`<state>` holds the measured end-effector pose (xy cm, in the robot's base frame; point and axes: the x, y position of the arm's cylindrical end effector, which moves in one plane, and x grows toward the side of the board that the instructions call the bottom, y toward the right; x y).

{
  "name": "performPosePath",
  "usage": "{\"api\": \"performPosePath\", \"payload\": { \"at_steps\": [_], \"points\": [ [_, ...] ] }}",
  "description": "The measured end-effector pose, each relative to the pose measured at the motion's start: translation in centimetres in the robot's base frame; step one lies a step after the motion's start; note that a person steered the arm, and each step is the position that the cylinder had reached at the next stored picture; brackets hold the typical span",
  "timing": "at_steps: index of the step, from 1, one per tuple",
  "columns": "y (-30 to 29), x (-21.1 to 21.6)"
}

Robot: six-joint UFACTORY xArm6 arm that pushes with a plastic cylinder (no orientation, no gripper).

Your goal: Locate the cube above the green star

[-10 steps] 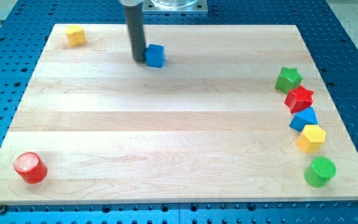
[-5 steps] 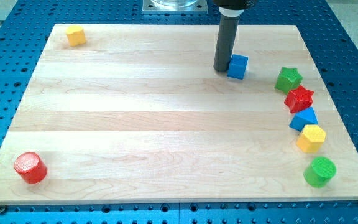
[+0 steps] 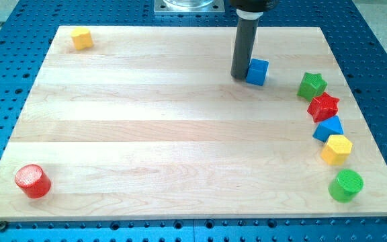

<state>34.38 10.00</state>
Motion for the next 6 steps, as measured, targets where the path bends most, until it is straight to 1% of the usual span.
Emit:
{"api": "performPosePath", "payload": {
  "at_steps": [2,3,4,6],
  "points": [
    [-0.1,1.7],
    [0.4,0.8],
    [2.4,0.3],
    [5.0,0.1]
  ]
}}
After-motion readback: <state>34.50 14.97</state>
